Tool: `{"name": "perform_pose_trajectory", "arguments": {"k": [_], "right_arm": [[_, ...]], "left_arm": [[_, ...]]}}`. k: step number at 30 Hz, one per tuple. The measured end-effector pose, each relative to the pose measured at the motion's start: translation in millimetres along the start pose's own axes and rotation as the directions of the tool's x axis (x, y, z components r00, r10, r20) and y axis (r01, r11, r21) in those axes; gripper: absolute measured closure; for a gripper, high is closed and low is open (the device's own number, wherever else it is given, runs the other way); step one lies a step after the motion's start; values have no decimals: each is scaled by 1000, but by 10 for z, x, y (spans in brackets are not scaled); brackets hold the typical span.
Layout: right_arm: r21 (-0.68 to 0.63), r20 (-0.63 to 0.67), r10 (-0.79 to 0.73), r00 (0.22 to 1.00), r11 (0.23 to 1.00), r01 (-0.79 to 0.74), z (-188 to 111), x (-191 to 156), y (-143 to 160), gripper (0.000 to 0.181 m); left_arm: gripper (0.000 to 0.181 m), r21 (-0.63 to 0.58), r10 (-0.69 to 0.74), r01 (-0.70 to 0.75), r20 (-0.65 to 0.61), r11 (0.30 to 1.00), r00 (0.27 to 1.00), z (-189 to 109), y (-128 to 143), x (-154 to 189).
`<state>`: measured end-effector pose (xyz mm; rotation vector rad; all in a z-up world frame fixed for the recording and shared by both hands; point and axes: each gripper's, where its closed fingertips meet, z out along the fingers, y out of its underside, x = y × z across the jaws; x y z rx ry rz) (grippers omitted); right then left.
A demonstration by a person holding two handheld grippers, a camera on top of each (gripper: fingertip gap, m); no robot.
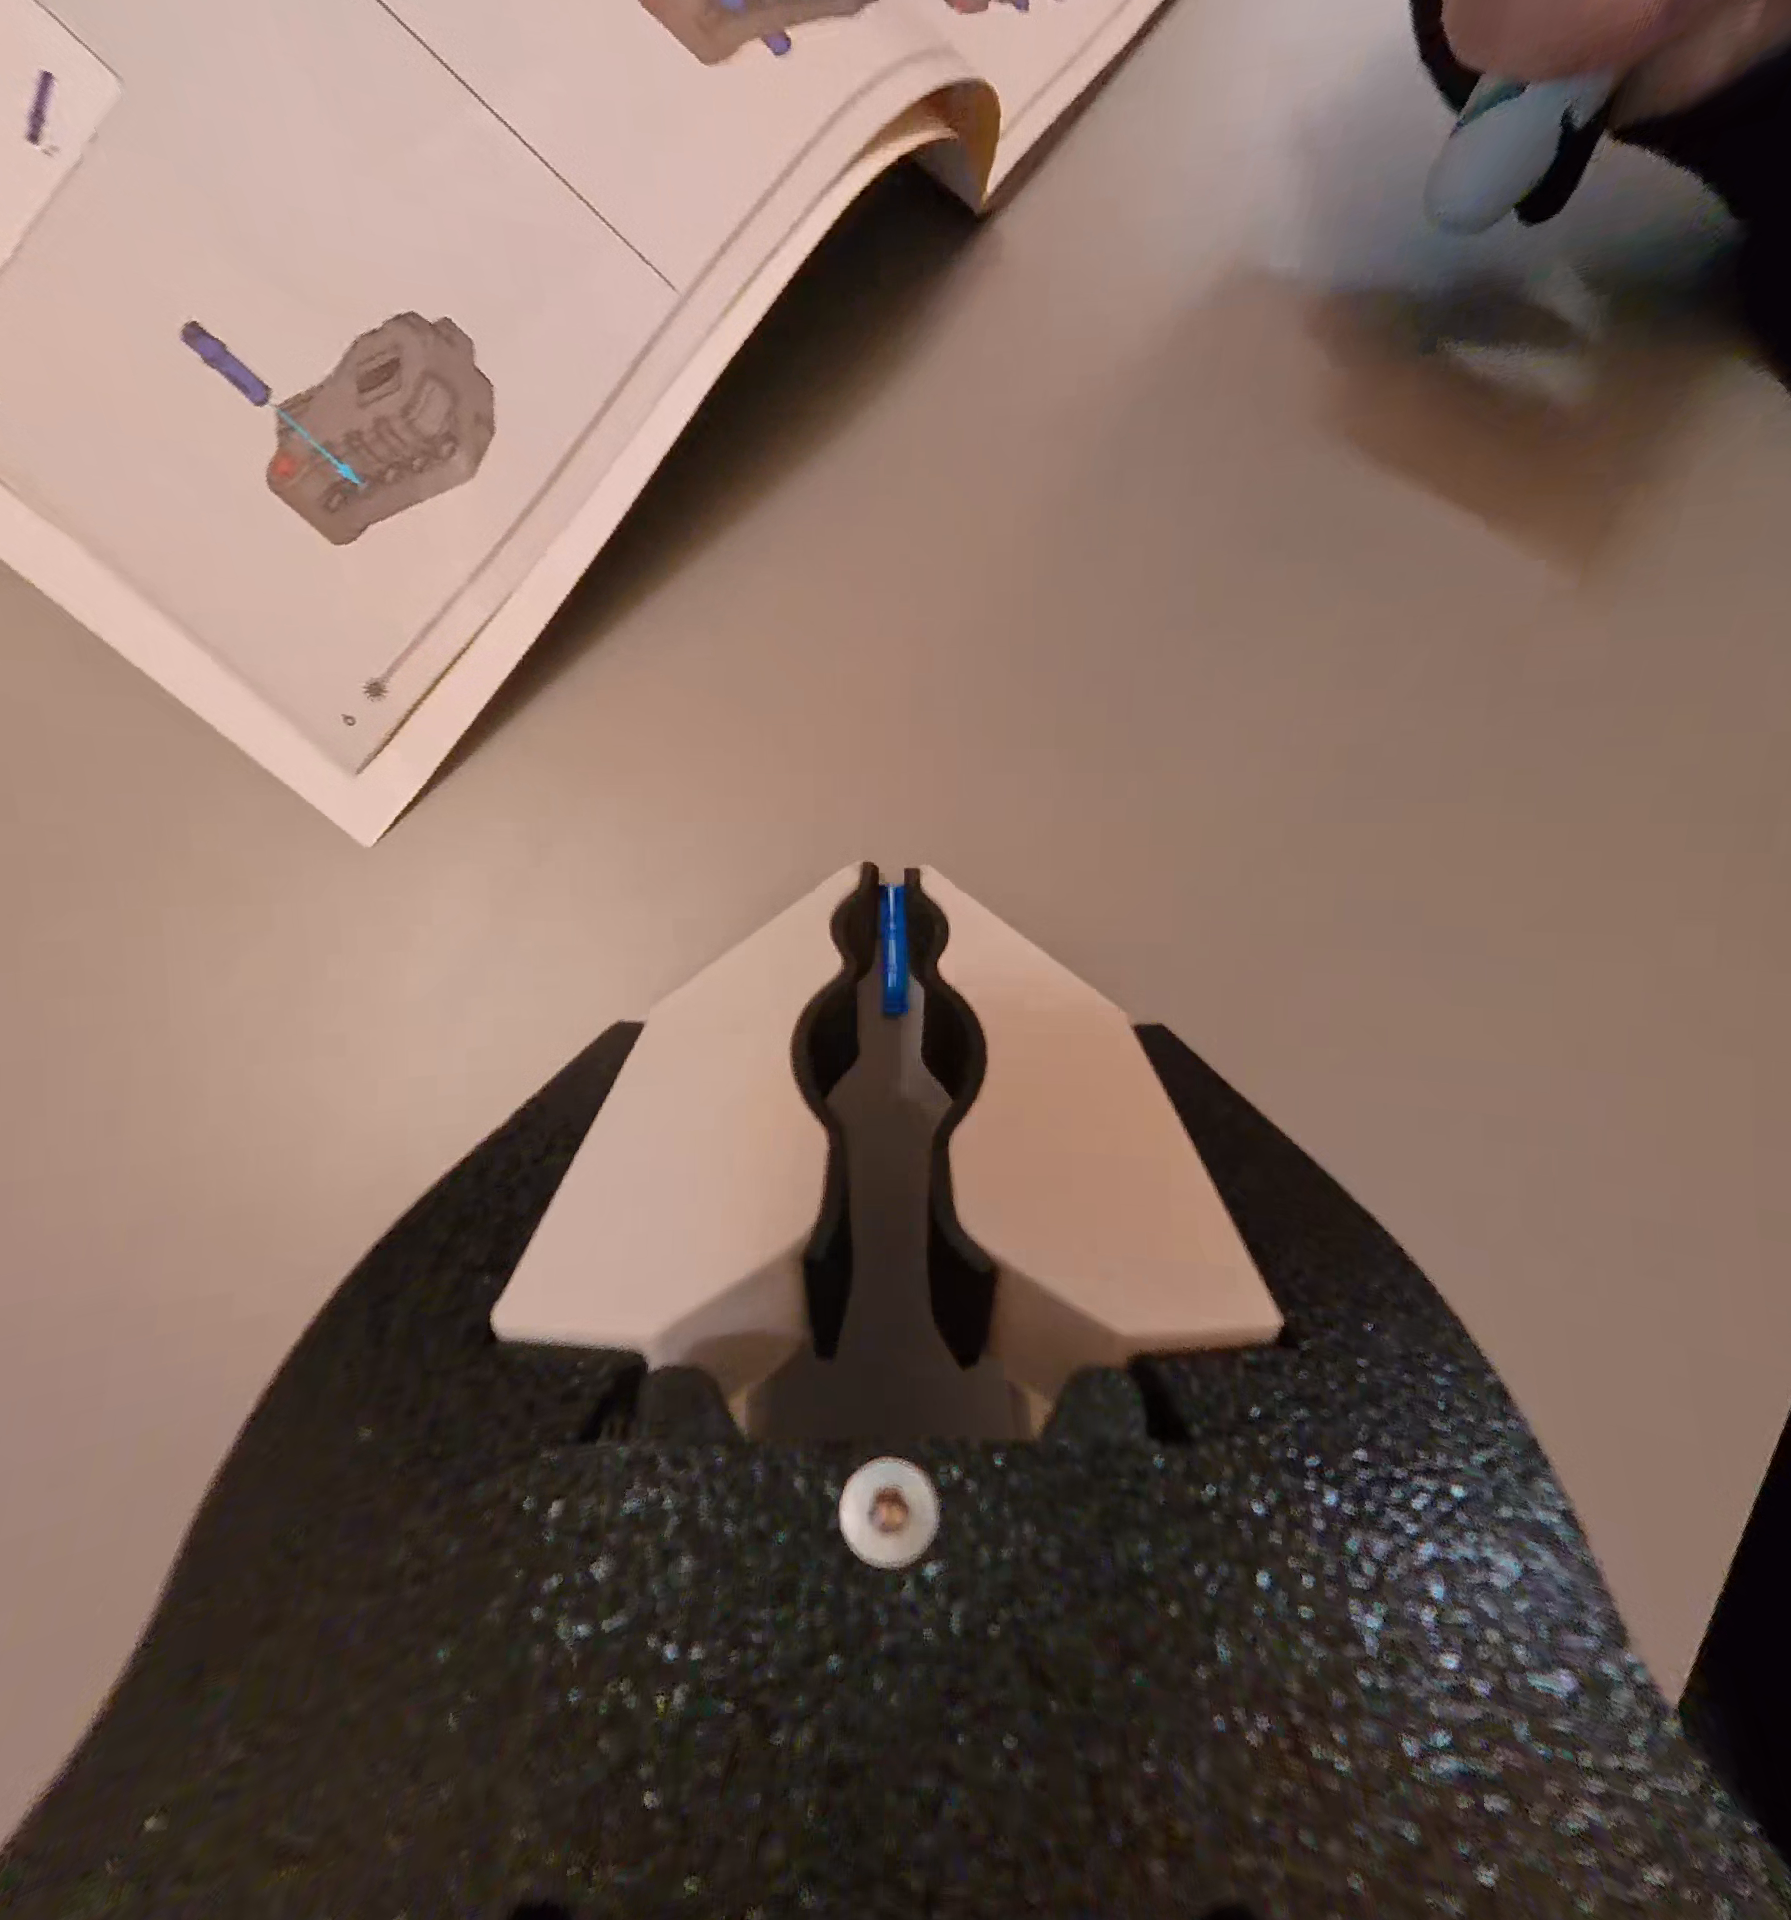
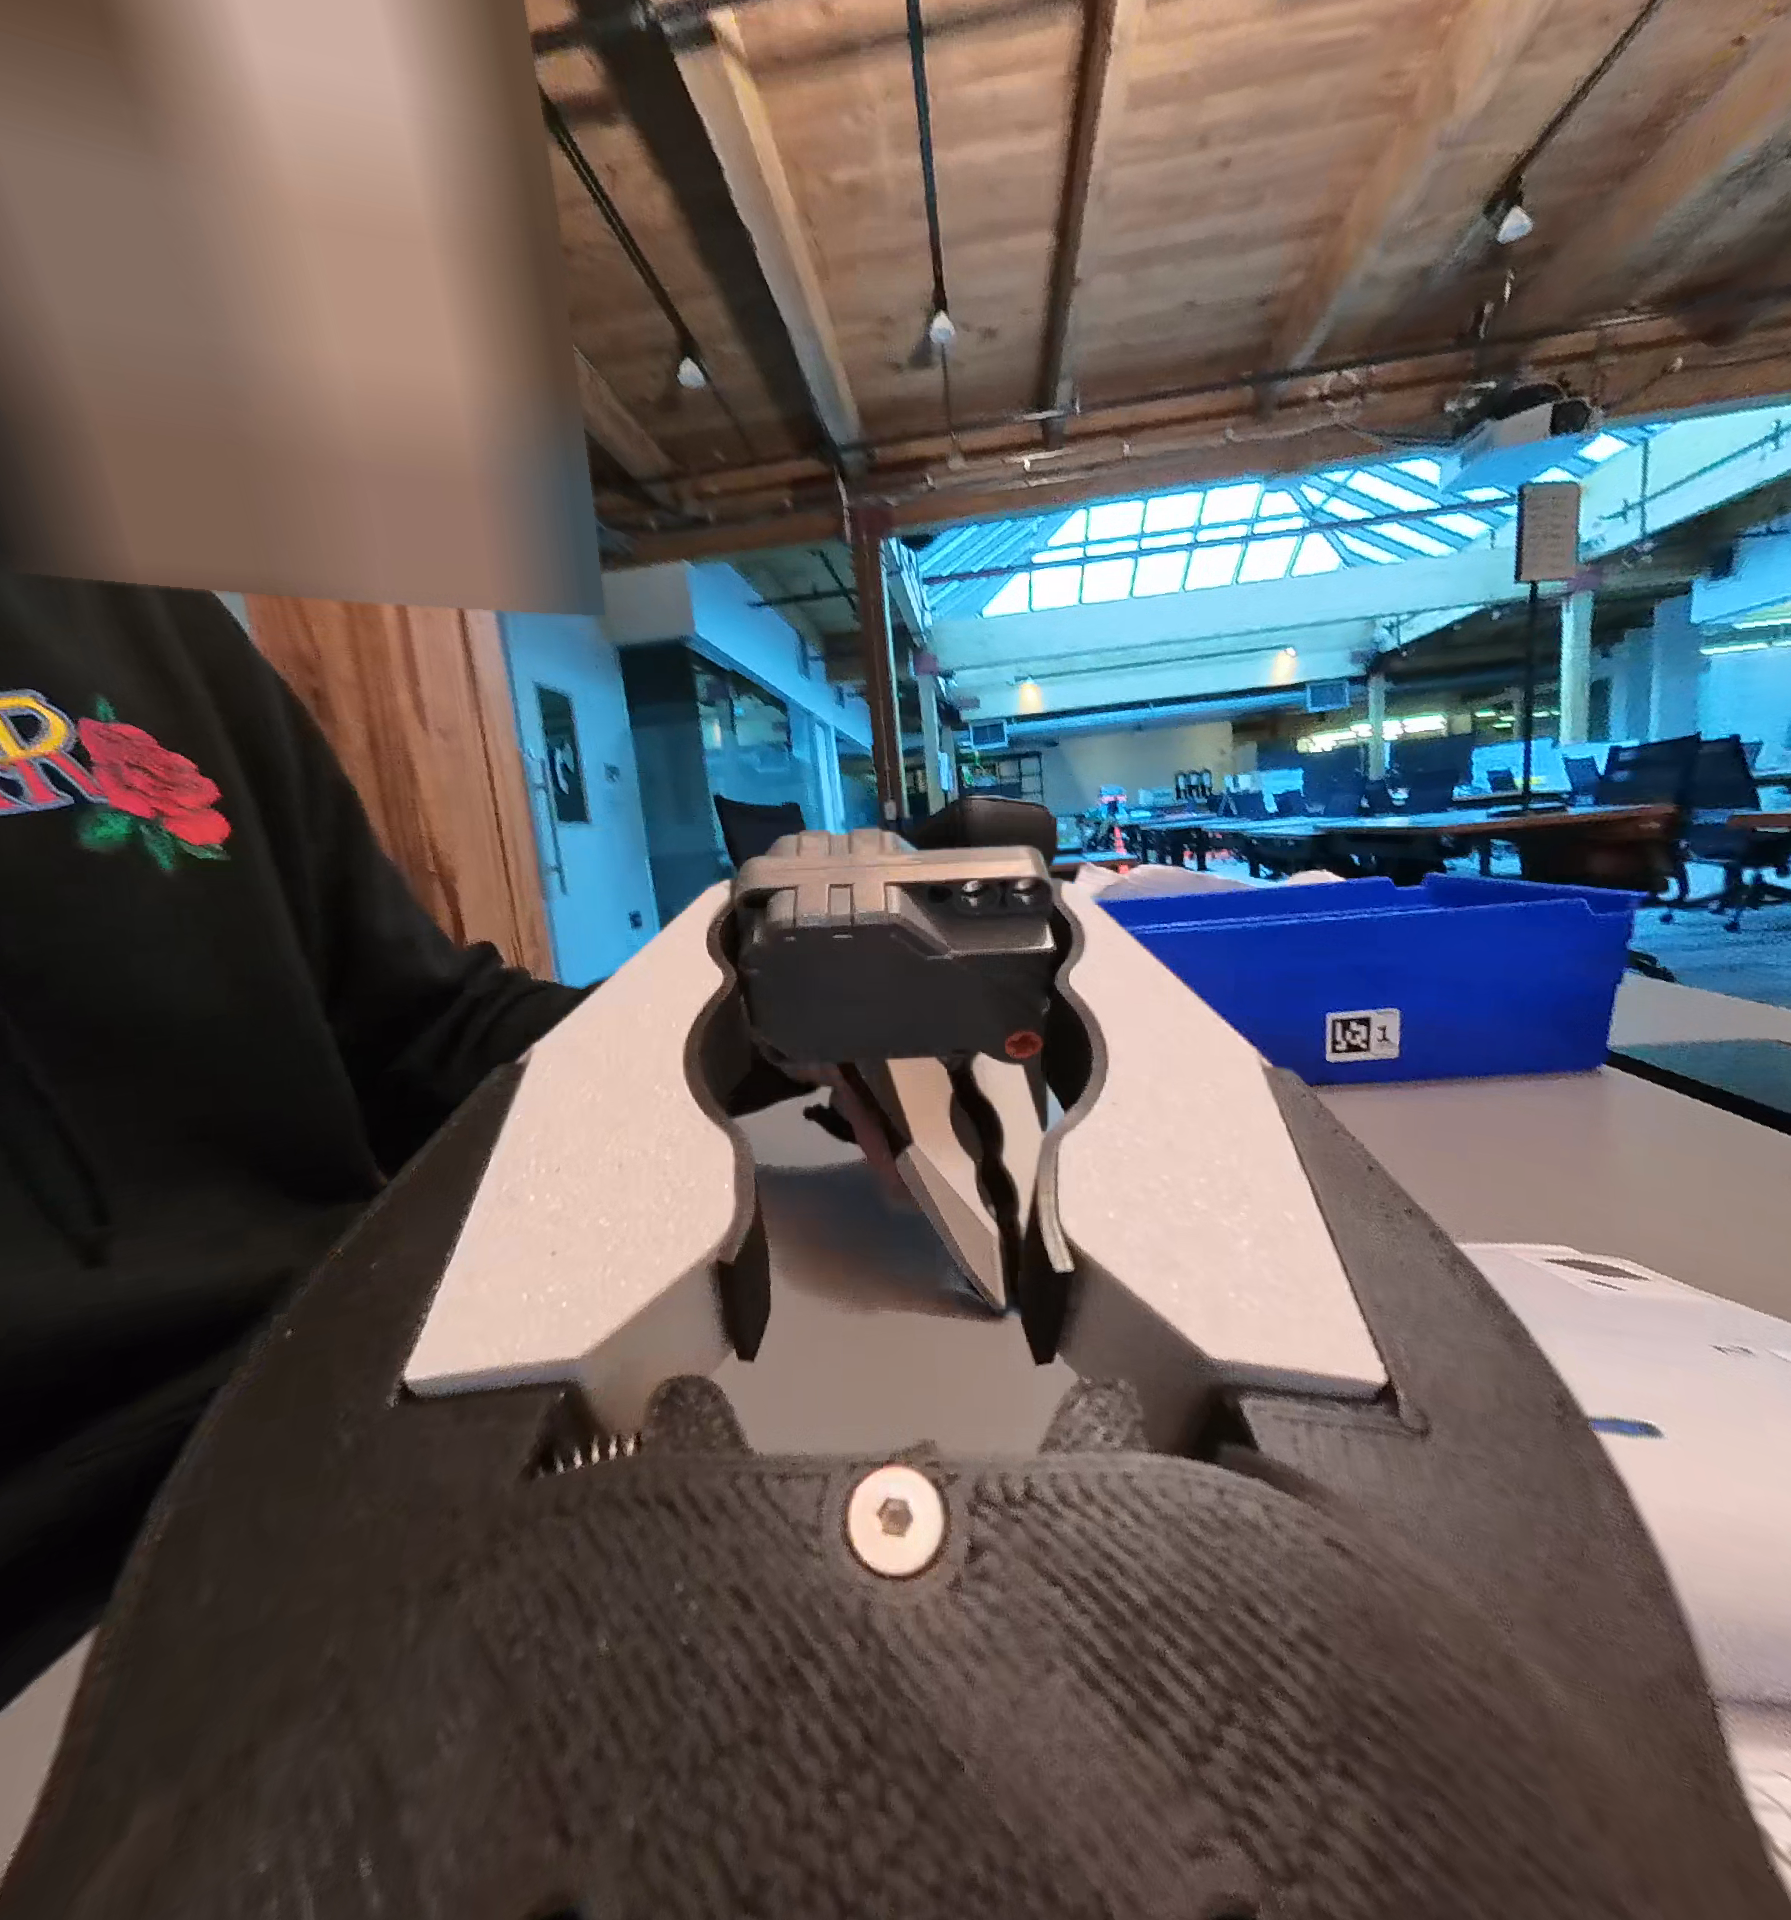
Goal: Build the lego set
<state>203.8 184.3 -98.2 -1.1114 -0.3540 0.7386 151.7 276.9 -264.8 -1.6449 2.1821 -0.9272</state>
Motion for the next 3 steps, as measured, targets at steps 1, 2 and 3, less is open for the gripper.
{"name": "perform_pose_trajectory", "arguments": {"k": [1,2,3], "right_arm": [[16,17,14,1000,1000,-14,-9,-18,-19,128],[33,28,31,999,999,-31,-18,-26,-39,127],[50,29,40,999,998,-41,-27,-20,-59,127]], "left_arm": [[180,4,-2,2,-7,1000,1000,7,-13,13],[180,4,-1,1,-11,1000,1000,13,-17,21],[179,3,4,-4,-14,1000,1000,22,-19,27]]}}
